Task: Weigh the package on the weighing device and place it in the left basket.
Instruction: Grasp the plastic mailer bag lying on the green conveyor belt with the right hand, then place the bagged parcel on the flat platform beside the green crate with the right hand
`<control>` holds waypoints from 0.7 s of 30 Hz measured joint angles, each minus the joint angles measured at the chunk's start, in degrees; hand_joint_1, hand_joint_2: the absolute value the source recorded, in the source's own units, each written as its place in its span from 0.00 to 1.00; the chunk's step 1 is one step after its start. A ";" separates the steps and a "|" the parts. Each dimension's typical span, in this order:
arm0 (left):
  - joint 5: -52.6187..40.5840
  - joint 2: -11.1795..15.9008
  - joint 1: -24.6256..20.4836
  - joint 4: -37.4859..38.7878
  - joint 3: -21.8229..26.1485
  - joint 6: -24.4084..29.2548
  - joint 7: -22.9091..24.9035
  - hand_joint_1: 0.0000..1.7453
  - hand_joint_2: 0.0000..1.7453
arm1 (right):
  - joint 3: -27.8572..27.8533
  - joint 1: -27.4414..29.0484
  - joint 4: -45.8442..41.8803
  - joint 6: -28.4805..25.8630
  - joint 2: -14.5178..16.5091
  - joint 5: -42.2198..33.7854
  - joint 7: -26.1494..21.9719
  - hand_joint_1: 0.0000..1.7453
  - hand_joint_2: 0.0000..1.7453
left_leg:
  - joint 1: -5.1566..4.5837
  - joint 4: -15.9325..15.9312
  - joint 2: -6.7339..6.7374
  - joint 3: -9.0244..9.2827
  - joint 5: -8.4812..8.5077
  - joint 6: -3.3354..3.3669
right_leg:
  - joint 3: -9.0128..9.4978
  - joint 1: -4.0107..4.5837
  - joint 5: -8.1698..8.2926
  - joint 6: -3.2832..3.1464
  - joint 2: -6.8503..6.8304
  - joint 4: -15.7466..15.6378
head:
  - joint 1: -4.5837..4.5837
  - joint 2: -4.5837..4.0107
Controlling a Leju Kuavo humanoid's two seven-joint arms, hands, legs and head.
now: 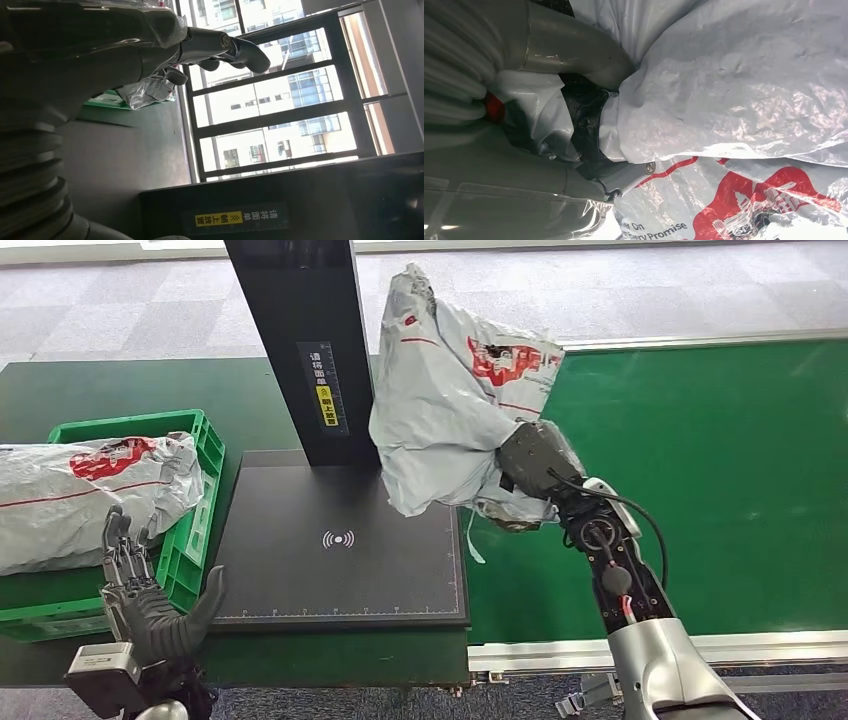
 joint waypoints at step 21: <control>-0.98 -2.35 -6.18 6.44 1.21 -2.29 0.54 0.00 1.00 | 11.88 -1.10 16.66 3.46 9.38 -1.37 1.50 0.16 1.00 | 0.01 0.00 -0.01 -0.03 -0.01 -0.01 | -0.03 0.01 0.00 0.00 0.01 0.01 | 0.01 0.00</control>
